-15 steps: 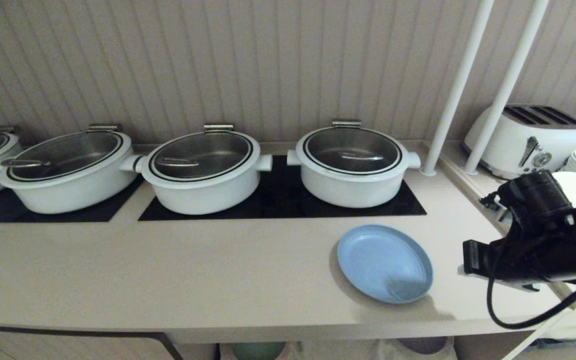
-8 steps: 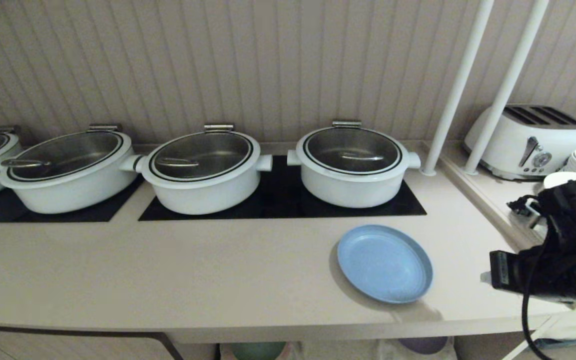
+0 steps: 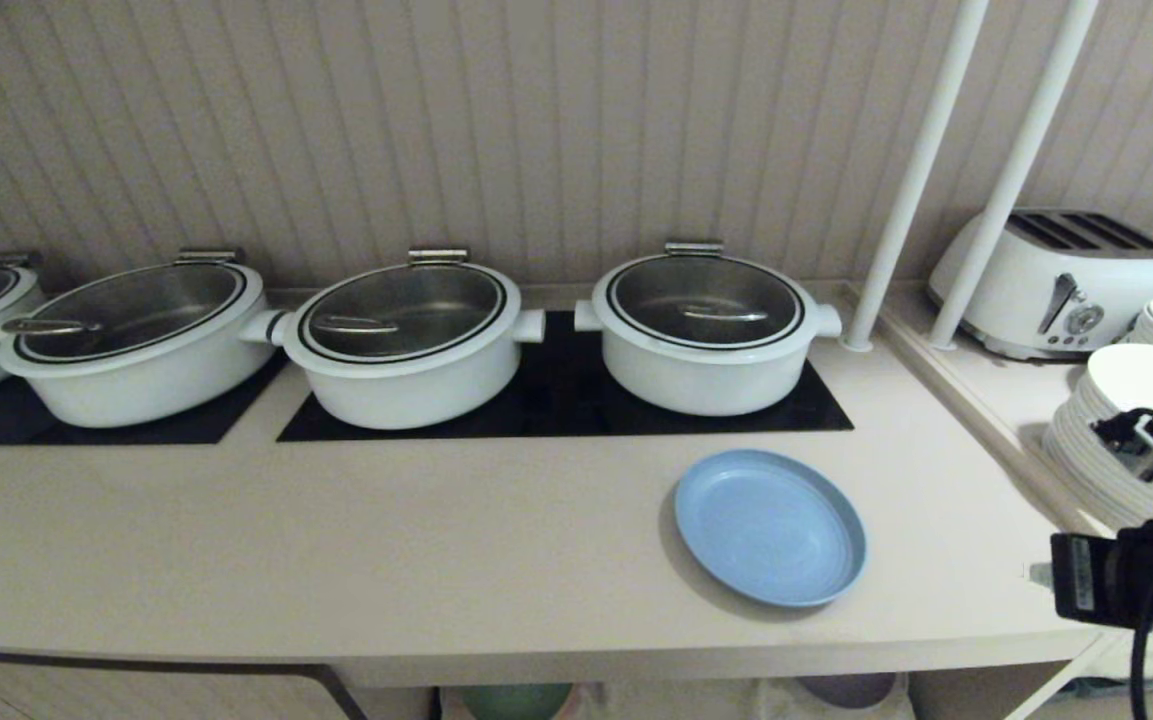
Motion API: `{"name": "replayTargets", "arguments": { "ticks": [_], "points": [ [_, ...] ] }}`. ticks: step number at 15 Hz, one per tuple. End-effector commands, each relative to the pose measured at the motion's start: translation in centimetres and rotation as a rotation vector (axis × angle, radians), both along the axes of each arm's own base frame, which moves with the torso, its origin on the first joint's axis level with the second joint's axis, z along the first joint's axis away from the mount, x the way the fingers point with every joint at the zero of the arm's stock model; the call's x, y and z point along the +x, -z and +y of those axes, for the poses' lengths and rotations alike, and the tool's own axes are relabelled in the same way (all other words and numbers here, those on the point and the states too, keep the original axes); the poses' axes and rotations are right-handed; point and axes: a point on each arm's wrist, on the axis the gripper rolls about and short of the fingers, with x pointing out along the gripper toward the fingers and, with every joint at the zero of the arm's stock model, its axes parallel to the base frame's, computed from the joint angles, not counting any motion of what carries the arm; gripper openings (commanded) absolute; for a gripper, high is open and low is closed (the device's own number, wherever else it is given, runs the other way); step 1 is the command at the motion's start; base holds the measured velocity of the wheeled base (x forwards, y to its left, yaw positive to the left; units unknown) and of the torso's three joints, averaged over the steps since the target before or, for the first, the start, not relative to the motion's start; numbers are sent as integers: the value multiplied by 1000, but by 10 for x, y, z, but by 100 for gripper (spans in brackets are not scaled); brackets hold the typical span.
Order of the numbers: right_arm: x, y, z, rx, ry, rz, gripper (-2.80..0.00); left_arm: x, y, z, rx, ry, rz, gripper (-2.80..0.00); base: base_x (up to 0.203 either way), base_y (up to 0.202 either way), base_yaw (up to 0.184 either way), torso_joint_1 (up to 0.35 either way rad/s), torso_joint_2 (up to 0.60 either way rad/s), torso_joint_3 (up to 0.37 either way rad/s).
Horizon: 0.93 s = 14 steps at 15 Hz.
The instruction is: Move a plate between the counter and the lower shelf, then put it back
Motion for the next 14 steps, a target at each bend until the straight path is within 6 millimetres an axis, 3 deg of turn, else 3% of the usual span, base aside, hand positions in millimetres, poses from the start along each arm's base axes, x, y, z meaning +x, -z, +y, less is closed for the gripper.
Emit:
{"name": "replayTargets", "arguments": {
  "ticks": [1,14],
  "points": [
    [-13,-1,-3,-14,-11,-64,-280,0,0,0,-1,-1,0,-280,0,0,0,0,0,0],
    [-84,32,-27,-209,10,-356,-280,0,0,0,-1,-1,0,-280,0,0,0,0,0,0]
  ]
}}
